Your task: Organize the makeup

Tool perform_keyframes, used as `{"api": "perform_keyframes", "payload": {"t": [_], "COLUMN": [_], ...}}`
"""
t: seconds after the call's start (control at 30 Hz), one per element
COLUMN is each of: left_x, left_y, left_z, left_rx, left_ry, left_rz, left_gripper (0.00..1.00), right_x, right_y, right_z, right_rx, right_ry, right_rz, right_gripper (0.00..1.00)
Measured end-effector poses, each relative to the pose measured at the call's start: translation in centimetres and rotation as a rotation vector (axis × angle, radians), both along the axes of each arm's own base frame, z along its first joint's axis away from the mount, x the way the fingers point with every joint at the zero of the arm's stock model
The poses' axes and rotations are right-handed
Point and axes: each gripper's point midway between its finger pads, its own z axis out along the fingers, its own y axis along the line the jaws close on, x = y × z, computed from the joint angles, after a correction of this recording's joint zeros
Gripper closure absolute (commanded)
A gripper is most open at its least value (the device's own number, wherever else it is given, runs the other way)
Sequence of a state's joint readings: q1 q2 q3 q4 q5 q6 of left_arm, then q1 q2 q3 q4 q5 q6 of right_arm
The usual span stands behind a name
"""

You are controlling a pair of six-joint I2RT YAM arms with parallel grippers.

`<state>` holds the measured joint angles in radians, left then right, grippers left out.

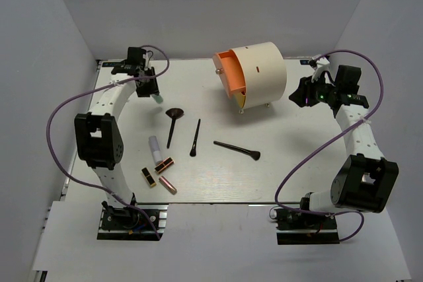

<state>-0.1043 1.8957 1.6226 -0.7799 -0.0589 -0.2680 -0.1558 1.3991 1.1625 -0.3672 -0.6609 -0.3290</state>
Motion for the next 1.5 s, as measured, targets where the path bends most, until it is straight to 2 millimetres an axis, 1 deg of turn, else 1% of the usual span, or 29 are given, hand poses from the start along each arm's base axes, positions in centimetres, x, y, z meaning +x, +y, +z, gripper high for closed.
{"api": "perform_keyframes", "payload": {"t": [0.07, 0.13, 0.3, 0.37, 0.4, 0.47, 0.53, 0.57, 0.67, 0.77, 0.83, 0.97, 1.13, 1.23, 1.37, 1.5], "left_x": [0.3, 0.5, 1.1, 1.3, 1.2, 0.7, 0.1, -0.2, -0.6, -0.7, -0.4, 1.0, 3.1, 3.9, 4.2, 3.9], "left_y": [-1.7, -3.4, -7.9, -9.5, -10.3, -11.8, -13.2, -13.7, -15.6, -17.0, -17.5, -18.8, -20.2, -21.0, -21.9, -22.8], "left_z": [2.6, 6.0, 15.4, 18.4, 19.7, 21.3, 22.6, 23.2, 25.2, 26.3, 26.4, 25.8, 24.7, 24.1, 23.7, 23.7], "left_rx": [-0.076, -0.160, -0.388, -0.468, -0.513, -0.589, -0.673, -0.713, -0.830, -0.924, -0.963, -1.030, -1.089, -1.113, -1.128, -1.121], "left_ry": [-0.070, -0.156, -0.369, -0.436, -0.460, -0.490, -0.507, -0.515, -0.557, -0.580, -0.584, -0.567, -0.538, -0.526, -0.522, -0.536], "left_rz": [-0.046, -0.091, -0.245, -0.315, -0.357, -0.431, -0.507, -0.540, -0.653, -0.739, -0.775, -0.819, -0.844, -0.861, -0.893, -0.926], "left_gripper": [0.87, 0.88, 0.89, 0.89, 0.89, 0.89, 0.91, 0.95, 0.96, 0.96, 0.96, 0.96, 0.96, 0.96, 0.96, 0.96], "right_x": [0.0, 0.0, 0.0, -0.1, -0.1, -0.2, -0.3, -0.4, -0.5, -0.5, -0.5, -0.5, -0.5, -0.5, -0.6, -0.6], "right_y": [0.0, 0.0, 0.0, 0.0, 0.0, 0.0, 0.1, 0.1, 0.1, 0.1, 0.1, 0.1, 0.1, 0.1, 0.2, 0.2], "right_z": [0.0, 0.0, 0.1, 0.3, 0.3, 0.6, 0.7, 0.7, 0.5, 0.5, 0.5, 0.5, 0.5, 0.5, 0.5, 0.6], "right_rx": [0.000, 0.000, 0.000, 0.000, 0.000, -0.001, -0.002, -0.001, 0.001, 0.001, 0.001, 0.003, 0.004, 0.005, 0.008, 0.013], "right_ry": [0.000, 0.000, -0.003, -0.007, -0.009, -0.016, -0.020, -0.021, -0.014, -0.015, -0.014, -0.014, -0.013, -0.013, -0.012, -0.009], "right_rz": [0.000, 0.000, 0.000, 0.000, 0.000, 0.000, -0.001, 0.000, -0.001, -0.001, -0.001, -0.002, -0.003, -0.004, -0.004, -0.005], "right_gripper": [0.50, 0.51, 0.50, 0.50, 0.50, 0.50, 0.50, 0.50, 0.50, 0.50, 0.50, 0.50, 0.50, 0.50, 0.50, 0.50]}}
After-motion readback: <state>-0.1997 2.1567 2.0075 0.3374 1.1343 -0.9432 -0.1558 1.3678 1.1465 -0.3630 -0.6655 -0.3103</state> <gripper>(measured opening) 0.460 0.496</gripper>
